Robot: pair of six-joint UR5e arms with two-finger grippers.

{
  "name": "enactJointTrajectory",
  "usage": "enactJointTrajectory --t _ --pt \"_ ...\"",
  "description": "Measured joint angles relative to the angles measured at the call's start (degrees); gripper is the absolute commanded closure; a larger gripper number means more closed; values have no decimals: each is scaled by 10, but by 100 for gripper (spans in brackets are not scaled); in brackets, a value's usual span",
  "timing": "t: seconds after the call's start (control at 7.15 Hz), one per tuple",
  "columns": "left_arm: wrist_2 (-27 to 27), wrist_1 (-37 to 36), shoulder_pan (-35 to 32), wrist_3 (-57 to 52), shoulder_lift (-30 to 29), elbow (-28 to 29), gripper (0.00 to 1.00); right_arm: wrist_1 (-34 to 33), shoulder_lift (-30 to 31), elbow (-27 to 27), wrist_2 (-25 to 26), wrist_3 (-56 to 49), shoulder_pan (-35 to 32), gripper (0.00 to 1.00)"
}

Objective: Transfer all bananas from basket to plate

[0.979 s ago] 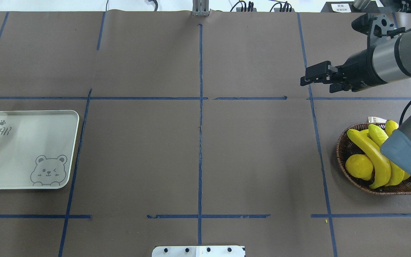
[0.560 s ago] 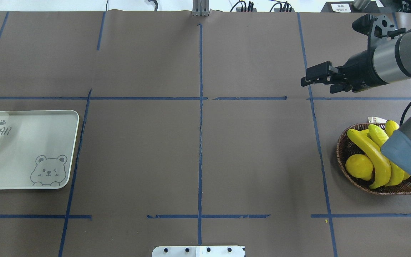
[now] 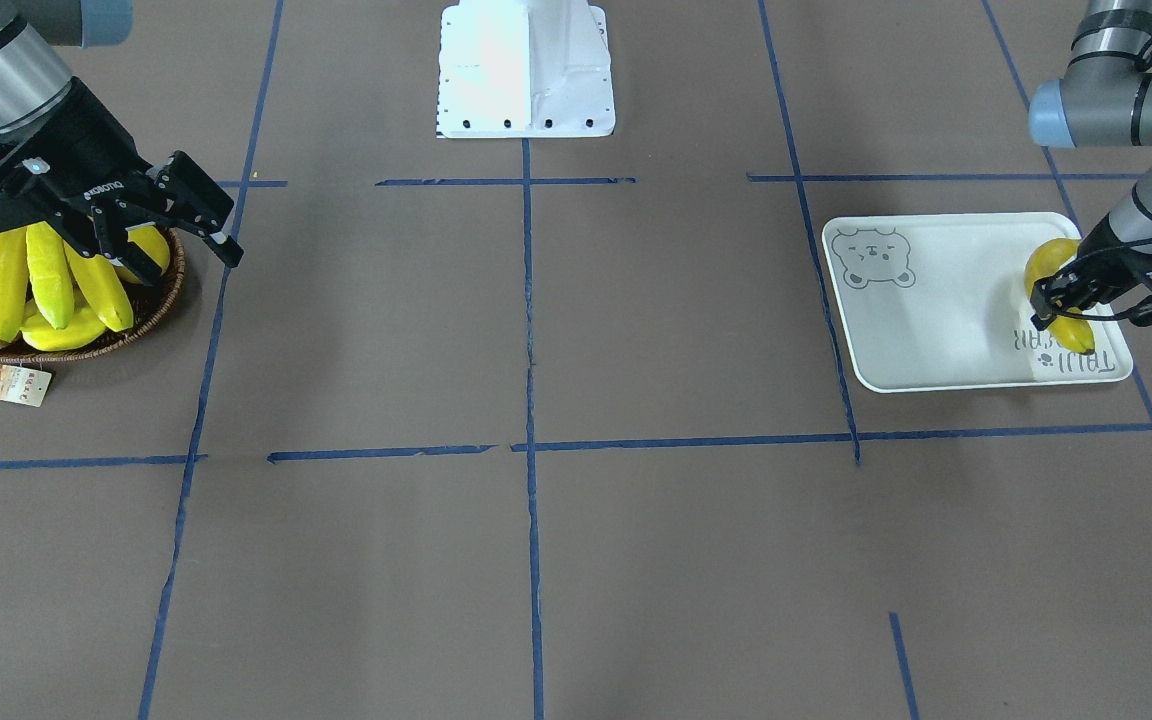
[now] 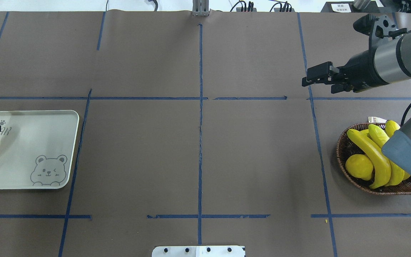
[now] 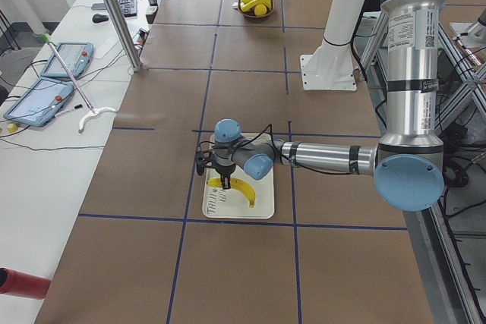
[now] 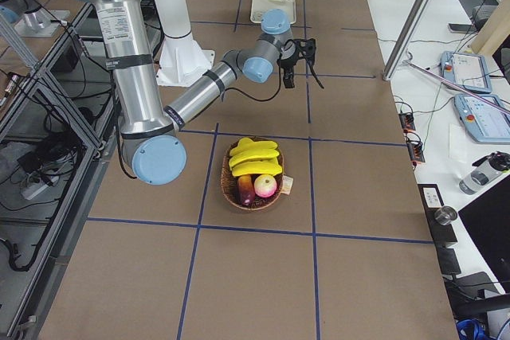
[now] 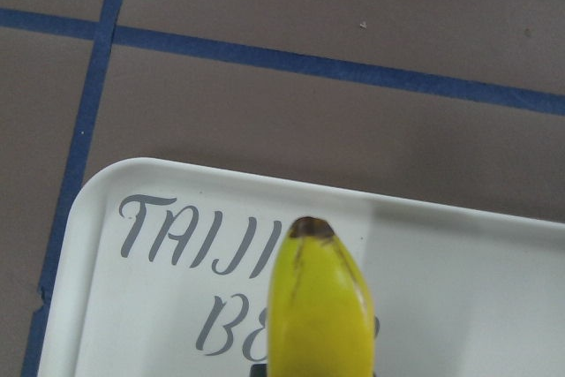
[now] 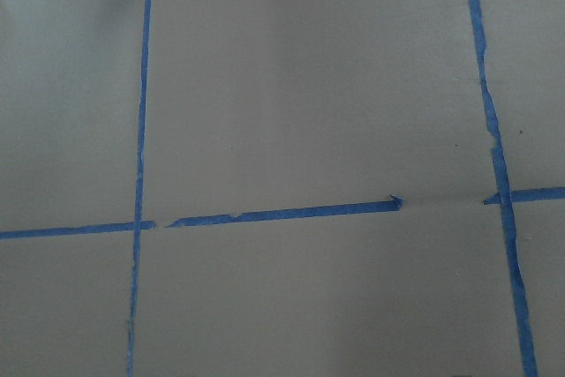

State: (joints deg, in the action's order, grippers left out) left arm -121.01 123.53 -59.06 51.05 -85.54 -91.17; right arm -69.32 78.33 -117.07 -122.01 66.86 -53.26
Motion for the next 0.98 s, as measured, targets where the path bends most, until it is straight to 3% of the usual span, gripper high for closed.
enactJointTrajectory --t 0.28,0.56,0.98 --pt "-3 14 0 -2 3 -8 1 -2 8 -1 -1 -10 -7 0" --pt "-47 -2 -12 -2 0 -50 1 -22 61 -7 -5 -110 -37 0" --pt "-74 -134 -30 4 -42 -146 1 -23 195 -25 -8 -279 -74 0"
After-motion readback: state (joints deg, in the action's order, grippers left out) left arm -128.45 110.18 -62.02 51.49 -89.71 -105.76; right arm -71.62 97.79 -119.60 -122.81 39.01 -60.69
